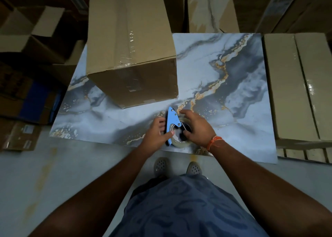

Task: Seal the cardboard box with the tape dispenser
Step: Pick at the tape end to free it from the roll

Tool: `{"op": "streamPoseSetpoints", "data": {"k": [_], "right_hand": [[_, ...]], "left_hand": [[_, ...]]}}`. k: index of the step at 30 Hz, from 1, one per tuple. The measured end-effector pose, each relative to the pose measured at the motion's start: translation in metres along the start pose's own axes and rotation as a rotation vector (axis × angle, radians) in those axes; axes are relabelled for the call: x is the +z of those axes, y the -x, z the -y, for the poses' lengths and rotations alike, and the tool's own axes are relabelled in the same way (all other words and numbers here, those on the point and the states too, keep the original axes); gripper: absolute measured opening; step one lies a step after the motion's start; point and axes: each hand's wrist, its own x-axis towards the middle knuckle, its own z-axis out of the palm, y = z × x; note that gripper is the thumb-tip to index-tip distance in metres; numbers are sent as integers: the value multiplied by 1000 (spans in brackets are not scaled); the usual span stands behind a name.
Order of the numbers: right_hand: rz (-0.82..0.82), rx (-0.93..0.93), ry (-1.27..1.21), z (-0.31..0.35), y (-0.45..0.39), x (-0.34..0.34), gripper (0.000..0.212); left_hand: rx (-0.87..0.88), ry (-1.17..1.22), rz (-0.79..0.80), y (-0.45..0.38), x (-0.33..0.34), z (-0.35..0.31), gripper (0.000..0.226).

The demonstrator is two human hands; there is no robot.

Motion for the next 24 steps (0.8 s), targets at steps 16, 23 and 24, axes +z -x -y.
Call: {"op": "streamPoseSetpoints", "data": {"k": [16,23,24], "right_hand": [[-408,-36,10,13,8,11,70],[-595,-44,70,17,13,-8,61],[-605,-49,75,16,14,-11,60]], "left_hand": [[76,344,173,-21,1,-22,66],[153,397,271,-22,5,-44,70],[158,401,288,-21,7,-49,69]]}}
